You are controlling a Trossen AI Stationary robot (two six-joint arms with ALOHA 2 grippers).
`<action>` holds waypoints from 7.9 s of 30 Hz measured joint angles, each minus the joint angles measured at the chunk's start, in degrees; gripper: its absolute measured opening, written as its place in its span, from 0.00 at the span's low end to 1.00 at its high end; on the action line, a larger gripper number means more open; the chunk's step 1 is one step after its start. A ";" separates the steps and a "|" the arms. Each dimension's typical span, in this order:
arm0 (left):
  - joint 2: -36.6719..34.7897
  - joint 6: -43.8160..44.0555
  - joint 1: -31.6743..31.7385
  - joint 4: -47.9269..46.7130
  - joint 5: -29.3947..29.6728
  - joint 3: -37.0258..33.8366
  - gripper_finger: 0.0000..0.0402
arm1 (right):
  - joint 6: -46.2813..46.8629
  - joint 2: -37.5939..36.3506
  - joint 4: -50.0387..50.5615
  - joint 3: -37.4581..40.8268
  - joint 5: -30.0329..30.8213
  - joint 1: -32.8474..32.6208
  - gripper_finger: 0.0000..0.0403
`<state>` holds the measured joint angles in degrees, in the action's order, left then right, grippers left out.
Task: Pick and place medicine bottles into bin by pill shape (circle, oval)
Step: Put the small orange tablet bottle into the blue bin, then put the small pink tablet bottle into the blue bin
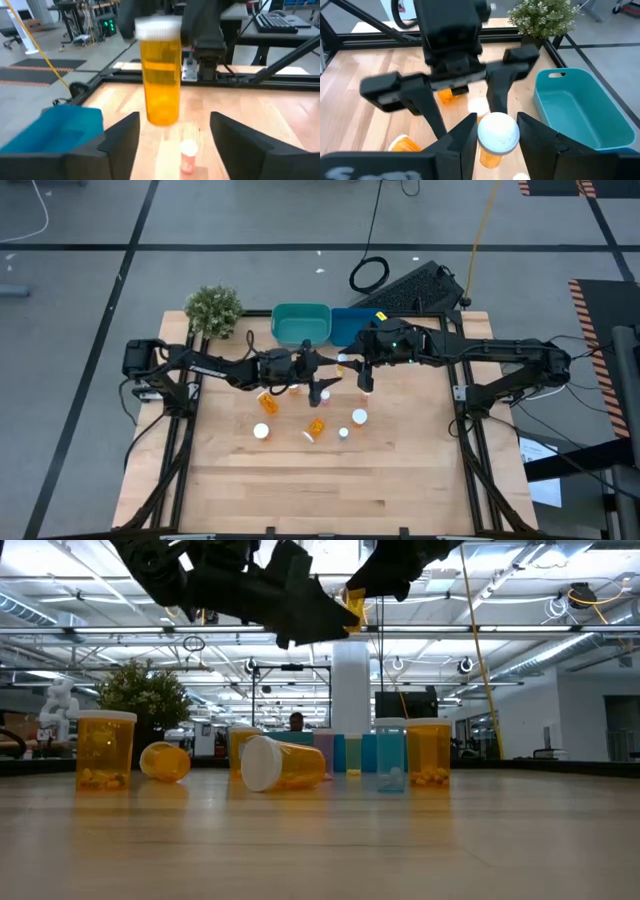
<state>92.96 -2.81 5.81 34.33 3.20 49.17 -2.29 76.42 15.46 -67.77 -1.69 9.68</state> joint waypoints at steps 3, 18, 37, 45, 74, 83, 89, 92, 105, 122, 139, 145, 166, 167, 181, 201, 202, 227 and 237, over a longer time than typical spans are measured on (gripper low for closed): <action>-3.65 -1.50 0.46 -8.40 0.03 0.02 0.68 | -0.52 0.00 0.47 0.00 -0.11 1.10 0.31; -11.63 -1.39 2.11 -26.84 3.26 0.02 0.62 | -3.58 -0.02 0.60 0.00 -8.28 16.48 0.31; -11.41 -1.46 2.11 -26.34 2.91 0.02 0.60 | -3.32 12.68 -10.41 0.00 -13.41 34.37 0.31; -11.42 -1.45 1.94 -26.60 2.80 0.02 0.60 | -3.27 20.18 -14.32 0.00 -13.23 37.50 0.31; -11.41 -1.00 1.89 -26.80 2.67 0.02 0.60 | -8.87 21.86 -31.98 18.88 -10.32 41.50 0.31; -11.40 -1.00 1.89 -26.78 2.67 0.02 0.60 | -8.89 21.86 -31.98 19.08 -10.38 41.72 0.31; -11.40 -1.00 1.89 -26.78 2.68 0.02 0.60 | -8.43 21.88 -31.89 19.08 -10.38 41.72 0.31; -11.40 -1.00 1.89 -26.78 2.67 0.02 0.60 | -8.24 21.86 -31.58 19.08 -10.40 41.72 0.31; -11.40 -1.00 1.89 -26.80 2.68 0.02 0.60 | -7.43 21.86 -30.79 19.08 -10.49 41.63 0.34; -11.40 -1.00 1.89 -26.80 2.69 0.02 0.60 | -5.88 21.84 -32.27 19.08 -10.37 41.61 0.51; -11.40 -0.37 1.89 -26.80 2.69 0.02 0.60 | -4.35 3.34 -16.14 19.08 -10.33 35.94 0.60; -11.42 0.14 1.89 -26.91 2.74 0.02 0.60 | -1.64 -4.66 -7.16 19.08 -10.30 26.40 0.56; -11.40 0.16 -0.03 -34.41 2.36 0.02 0.60 | 8.66 -9.77 -8.96 24.90 12.48 -2.96 0.51; -11.40 0.14 -0.36 -34.31 2.36 0.02 0.60 | 8.64 -9.79 -10.79 25.93 12.42 -3.17 0.51; -10.08 4.53 -5.95 -31.76 5.07 0.04 0.61 | 6.56 -9.75 -14.19 30.73 12.07 -3.44 0.51; 0.57 3.22 -6.44 -24.16 5.76 0.08 0.72 | 2.67 -9.75 -13.41 30.75 11.98 -3.42 0.51; 1.28 3.16 -6.24 -23.54 5.50 0.07 0.72 | 2.65 -9.75 -13.59 30.75 11.97 -3.42 0.51; 8.23 1.61 -3.57 -19.74 2.90 0.07 0.53 | 1.80 -9.75 -13.99 30.75 12.07 -3.42 0.51; 9.00 1.38 -3.41 -19.59 2.05 0.07 0.46 | 1.80 -9.75 -13.99 30.75 12.09 -3.42 0.51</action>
<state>101.95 -1.43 2.41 14.74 5.26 49.23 -0.49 66.67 1.48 -37.01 10.39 6.26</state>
